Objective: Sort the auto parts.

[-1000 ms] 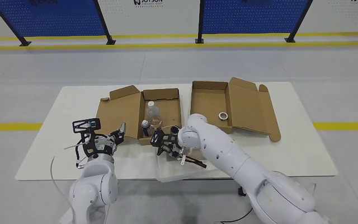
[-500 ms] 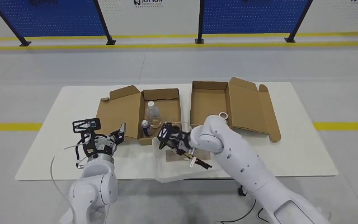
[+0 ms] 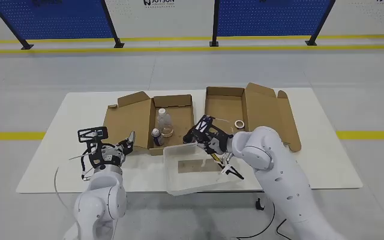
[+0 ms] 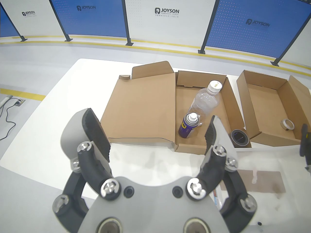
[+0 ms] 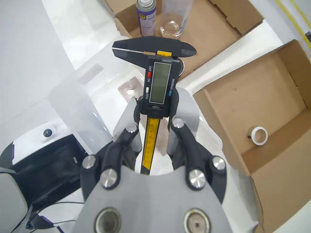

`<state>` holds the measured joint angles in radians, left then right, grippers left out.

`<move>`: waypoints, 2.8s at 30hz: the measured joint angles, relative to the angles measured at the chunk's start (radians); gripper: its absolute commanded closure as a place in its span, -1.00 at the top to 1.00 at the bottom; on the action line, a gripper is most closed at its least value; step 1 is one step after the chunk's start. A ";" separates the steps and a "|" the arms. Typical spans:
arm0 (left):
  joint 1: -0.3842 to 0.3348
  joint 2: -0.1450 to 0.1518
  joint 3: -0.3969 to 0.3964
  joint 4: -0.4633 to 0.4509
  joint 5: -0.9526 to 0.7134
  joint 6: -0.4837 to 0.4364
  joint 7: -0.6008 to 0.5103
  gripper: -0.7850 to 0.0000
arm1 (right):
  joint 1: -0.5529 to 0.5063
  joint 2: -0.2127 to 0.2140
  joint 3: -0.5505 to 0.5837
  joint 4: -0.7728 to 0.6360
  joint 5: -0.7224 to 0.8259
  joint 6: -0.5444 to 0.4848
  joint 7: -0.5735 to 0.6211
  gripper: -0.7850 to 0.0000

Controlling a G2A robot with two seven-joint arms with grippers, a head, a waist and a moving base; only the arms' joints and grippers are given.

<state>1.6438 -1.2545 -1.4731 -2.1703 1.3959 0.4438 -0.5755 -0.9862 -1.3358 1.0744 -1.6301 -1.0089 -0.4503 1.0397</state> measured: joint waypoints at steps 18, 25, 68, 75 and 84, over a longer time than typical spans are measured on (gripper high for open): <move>0.000 0.000 0.000 0.000 0.000 0.000 0.000 1.00 | -0.081 0.033 0.095 -0.113 0.014 0.042 -0.084 -1.00; 0.000 0.000 0.000 0.000 0.000 0.000 0.000 1.00 | -0.078 0.040 0.152 -0.137 0.017 0.128 -0.145 -1.00; 0.000 0.000 0.000 0.000 0.000 0.000 0.000 1.00 | 0.055 0.046 0.233 0.081 0.085 0.274 -0.304 -1.00; 0.000 0.000 0.000 0.000 0.000 0.000 0.000 1.00 | 0.197 0.032 0.176 0.245 0.062 0.345 -0.293 -1.00; 0.000 0.000 0.000 0.000 0.000 0.000 0.000 1.00 | 0.404 -0.016 0.052 0.625 0.096 0.411 -0.350 -1.00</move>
<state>1.6438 -1.2545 -1.4731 -2.1703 1.3959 0.4438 -0.5755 -0.5826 -1.3517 1.1260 -1.0054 -0.9129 -0.0389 0.6900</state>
